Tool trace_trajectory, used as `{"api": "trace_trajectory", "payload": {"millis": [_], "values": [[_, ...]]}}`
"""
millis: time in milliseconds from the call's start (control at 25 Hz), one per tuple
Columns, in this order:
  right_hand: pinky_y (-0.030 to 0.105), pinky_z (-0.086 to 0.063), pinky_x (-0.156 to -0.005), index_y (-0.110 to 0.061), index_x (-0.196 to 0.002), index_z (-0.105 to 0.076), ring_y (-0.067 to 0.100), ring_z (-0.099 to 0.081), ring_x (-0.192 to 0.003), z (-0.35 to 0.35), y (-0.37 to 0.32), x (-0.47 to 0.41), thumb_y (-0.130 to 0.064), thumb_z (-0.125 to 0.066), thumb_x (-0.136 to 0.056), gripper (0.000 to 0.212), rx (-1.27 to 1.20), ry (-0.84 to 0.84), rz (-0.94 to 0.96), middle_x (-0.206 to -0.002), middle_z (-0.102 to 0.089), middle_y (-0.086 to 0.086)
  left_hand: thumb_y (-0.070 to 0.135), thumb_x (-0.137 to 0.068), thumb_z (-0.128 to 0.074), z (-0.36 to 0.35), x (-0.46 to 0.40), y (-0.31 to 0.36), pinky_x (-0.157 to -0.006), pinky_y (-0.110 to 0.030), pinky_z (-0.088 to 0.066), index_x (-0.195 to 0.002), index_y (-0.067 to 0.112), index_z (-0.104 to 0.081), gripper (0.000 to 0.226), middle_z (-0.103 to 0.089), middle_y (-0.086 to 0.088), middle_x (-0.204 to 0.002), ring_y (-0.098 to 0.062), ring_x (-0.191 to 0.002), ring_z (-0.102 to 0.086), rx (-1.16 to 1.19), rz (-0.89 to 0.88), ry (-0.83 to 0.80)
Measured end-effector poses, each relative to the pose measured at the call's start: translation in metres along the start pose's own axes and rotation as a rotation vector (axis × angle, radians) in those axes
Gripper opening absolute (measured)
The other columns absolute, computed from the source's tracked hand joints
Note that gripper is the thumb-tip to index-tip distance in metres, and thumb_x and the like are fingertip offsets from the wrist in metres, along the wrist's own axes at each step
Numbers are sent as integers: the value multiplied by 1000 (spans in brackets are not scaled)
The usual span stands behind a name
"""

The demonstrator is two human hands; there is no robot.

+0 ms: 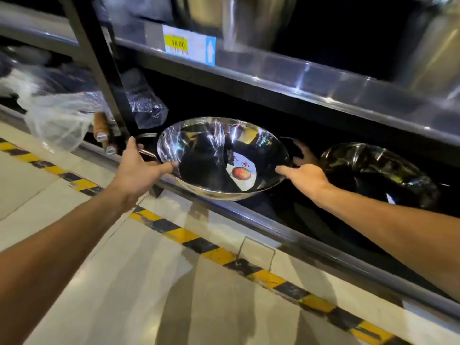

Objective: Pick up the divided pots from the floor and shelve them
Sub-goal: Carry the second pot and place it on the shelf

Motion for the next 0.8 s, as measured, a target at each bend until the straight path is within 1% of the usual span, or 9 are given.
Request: {"api": "trace_trajectory", "payload": {"millis": [80,160,200,280,360,440,520,600,800], "values": [[27,-47,-99,-29,-157,-25,10,-60,-113,-8,4,12,-16,-81,-82,94,25,-88,24,-108,-64,-15,14,-72,-85,-2,3,-7,-59,-3,-47,-153,18,-20,105,-52,12,-117,14,-81,-66,24,14,56],[23,-47,-97,-25,-158,-24,10,-63,-111,-10,10,15,-18,-80,-84,94,23,-130,32,-101,-63,-22,18,-77,-82,-6,3,-11,-64,-2,-44,-155,18,-18,101,-52,17,-107,6,-92,-63,30,30,61],[17,-46,-92,-25,-158,-25,8,-62,-108,-9,11,14,-21,-80,-84,91,30,-130,26,-99,-62,-24,22,-78,-80,-10,2,-10,-74,-6,-44,-155,21,-17,100,-54,15,-115,1,-100,-59,41,44,21],[12,-40,-84,-30,-157,-27,3,-59,-102,-4,11,10,-30,-77,-86,86,50,-110,8,-101,-61,-22,26,-77,-81,-18,-2,-7,-97,-25,-48,-156,28,-11,106,-45,1,-142,-8,-113,-55,94,71,-110],[20,-40,-90,-37,-155,-28,10,-57,-109,0,11,4,-37,-74,-87,82,75,-89,-22,-114,-62,-12,31,-69,-87,-24,-7,-3,-107,-38,-45,-155,33,-4,120,-29,-4,-159,-12,-125,-50,101,102,-217],[29,-43,-99,-39,-154,-29,15,-56,-121,-1,12,-3,-38,-74,-87,81,98,-73,-22,-132,-60,-5,31,-65,-89,-29,-12,-4,-112,-44,-39,-155,34,-4,124,-28,-5,-160,-14,-132,-47,47,120,-229],[36,-45,-106,-38,-155,-28,20,-53,-131,-8,14,-11,-34,-76,-87,84,112,-76,2,-146,-54,0,15,-74,-83,-37,-19,-12,-112,-45,-40,-155,29,-10,110,-40,-9,-154,-18,-131,-52,49,117,-167],[34,-43,-108,-35,-156,-28,21,-51,-135,-17,17,-20,-28,-78,-86,87,98,-69,13,-149,-51,2,2,-82,-74,-46,-25,-22,-110,-47,-42,-155,23,-17,95,-50,-12,-145,-21,-127,-55,85,116,-99],[22,-34,-97,-25,-156,-31,23,-46,-139,-35,26,-41,-21,-80,-85,87,72,-46,-20,-151,-50,5,-1,-92,-59,-65,-46,-35,-112,-41,-41,-152,21,-29,71,-62,3,-119,-14,-122,-58,84,92,-19]]}}
Point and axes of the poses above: each hand's wrist, its own x-axis away from the middle knuckle, its own z-axis out of the back of the hand, y = z × x, the point moved 5 cm from there along -x, towards the middle knuckle
